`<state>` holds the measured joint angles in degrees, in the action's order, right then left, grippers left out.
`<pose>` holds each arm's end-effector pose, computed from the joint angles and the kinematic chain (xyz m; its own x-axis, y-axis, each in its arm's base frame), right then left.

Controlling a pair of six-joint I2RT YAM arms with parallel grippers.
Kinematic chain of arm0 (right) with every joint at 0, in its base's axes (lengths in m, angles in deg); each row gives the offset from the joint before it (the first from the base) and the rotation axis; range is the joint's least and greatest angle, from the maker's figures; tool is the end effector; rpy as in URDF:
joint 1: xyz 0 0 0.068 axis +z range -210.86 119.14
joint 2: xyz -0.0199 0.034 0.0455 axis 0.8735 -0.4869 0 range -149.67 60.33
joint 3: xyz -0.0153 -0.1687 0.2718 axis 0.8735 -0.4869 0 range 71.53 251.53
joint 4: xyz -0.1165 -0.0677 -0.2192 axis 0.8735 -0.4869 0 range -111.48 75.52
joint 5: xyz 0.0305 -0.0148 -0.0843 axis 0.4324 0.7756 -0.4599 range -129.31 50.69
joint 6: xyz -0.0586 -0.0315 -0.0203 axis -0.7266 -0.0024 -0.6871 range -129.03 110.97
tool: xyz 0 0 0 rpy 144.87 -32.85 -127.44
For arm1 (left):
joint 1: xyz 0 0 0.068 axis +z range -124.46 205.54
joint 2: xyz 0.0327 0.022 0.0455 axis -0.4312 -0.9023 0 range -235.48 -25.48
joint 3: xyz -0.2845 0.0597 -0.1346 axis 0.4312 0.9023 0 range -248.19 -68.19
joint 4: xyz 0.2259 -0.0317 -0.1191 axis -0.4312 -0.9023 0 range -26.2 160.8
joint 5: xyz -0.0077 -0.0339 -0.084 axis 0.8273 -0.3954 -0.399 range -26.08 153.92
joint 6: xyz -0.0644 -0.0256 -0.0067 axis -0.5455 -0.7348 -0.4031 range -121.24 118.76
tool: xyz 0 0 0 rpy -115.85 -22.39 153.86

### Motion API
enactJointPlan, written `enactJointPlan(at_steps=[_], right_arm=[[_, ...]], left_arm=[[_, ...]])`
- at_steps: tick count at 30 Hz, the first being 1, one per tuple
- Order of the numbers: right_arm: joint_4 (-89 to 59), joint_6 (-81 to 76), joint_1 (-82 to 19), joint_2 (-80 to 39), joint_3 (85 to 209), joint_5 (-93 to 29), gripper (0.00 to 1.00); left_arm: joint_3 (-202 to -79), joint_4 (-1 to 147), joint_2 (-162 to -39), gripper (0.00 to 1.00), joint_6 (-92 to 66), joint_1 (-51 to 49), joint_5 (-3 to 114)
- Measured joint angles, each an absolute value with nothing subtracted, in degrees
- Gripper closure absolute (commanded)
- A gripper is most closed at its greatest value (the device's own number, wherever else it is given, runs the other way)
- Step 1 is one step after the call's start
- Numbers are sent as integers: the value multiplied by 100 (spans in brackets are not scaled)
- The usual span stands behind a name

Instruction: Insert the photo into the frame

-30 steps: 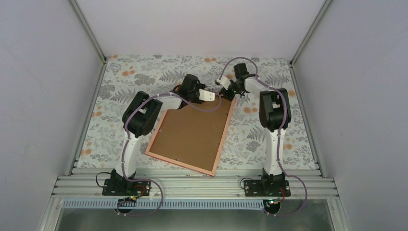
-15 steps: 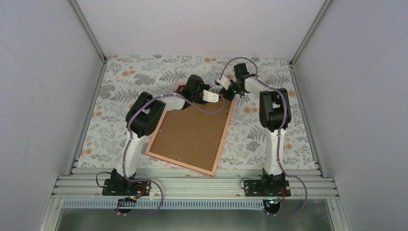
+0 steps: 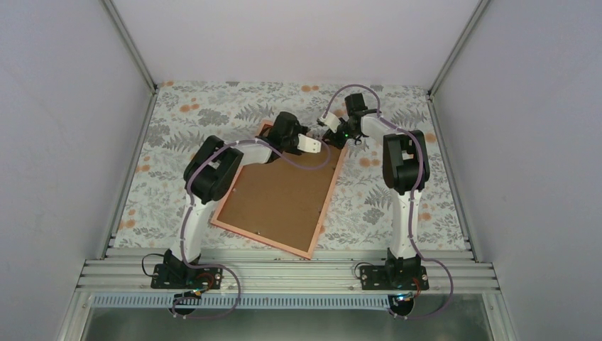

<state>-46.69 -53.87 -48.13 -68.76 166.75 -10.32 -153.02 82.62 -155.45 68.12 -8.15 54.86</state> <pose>0.4822 0.1372 0.1591 -0.3610 -0.7140 -0.5998 -0.9014 0.4321 0.0282 0.4459 -0.3079 0.1538 0.4541 0.8080 -0.3753 0.6593 -0.0214 0.7516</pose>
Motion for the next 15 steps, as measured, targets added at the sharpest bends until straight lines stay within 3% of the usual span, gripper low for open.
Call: enactJointPlan(at_steps=[9,15], right_arm=[[-4647,-5400,-4813,-6863,16637,-1018,89],[-4634,-5402,-4822,-6861,16637,-1047,90]], left_arm=[[-15095,8225,-15390,51,7109,-751,5418],[-15945,7875,-15855,52,7310,-824,5458]])
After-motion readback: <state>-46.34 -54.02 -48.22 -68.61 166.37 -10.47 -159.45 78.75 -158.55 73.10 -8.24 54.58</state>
